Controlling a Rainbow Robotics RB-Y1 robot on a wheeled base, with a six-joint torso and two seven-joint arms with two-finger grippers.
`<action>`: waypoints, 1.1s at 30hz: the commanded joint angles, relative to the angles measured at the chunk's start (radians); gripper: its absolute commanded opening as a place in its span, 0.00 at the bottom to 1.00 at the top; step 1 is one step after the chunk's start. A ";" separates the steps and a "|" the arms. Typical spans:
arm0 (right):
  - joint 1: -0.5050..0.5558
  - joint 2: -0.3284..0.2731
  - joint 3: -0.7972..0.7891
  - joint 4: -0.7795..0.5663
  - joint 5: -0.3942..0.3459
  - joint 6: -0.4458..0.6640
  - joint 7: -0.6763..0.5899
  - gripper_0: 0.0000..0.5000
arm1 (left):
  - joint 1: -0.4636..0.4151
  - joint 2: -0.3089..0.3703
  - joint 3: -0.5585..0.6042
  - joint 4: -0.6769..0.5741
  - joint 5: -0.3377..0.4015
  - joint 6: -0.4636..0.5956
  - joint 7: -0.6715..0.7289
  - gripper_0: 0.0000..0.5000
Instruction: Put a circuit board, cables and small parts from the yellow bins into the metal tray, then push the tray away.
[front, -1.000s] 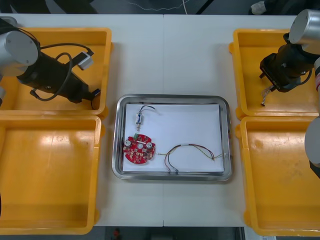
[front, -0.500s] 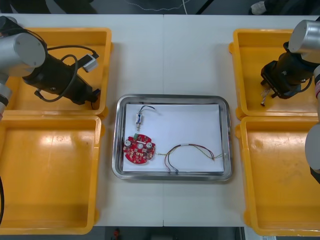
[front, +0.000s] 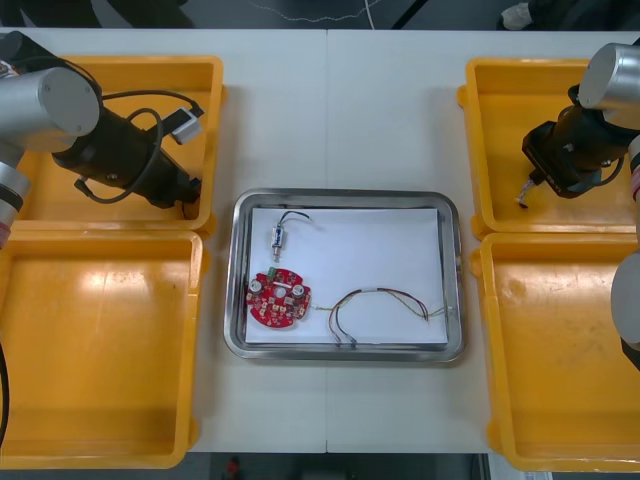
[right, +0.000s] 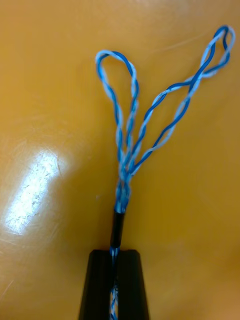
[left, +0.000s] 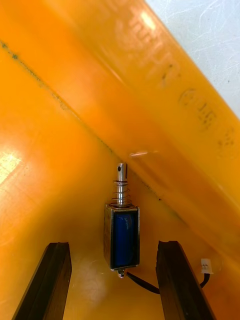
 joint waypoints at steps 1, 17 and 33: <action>0.018 -0.019 0.007 -0.021 -0.016 -0.002 -0.030 0.00 | -0.036 -0.020 -0.018 -0.008 -0.024 -0.011 0.112 0.96; 0.014 -0.063 -0.021 -0.289 0.022 0.262 0.019 0.00 | -0.036 -0.022 -0.010 -0.001 -0.022 -0.006 0.115 0.00; 0.015 -0.068 -0.021 -0.595 -0.016 0.542 0.241 0.00 | -0.076 -0.019 0.146 -0.019 -0.038 0.126 0.120 0.00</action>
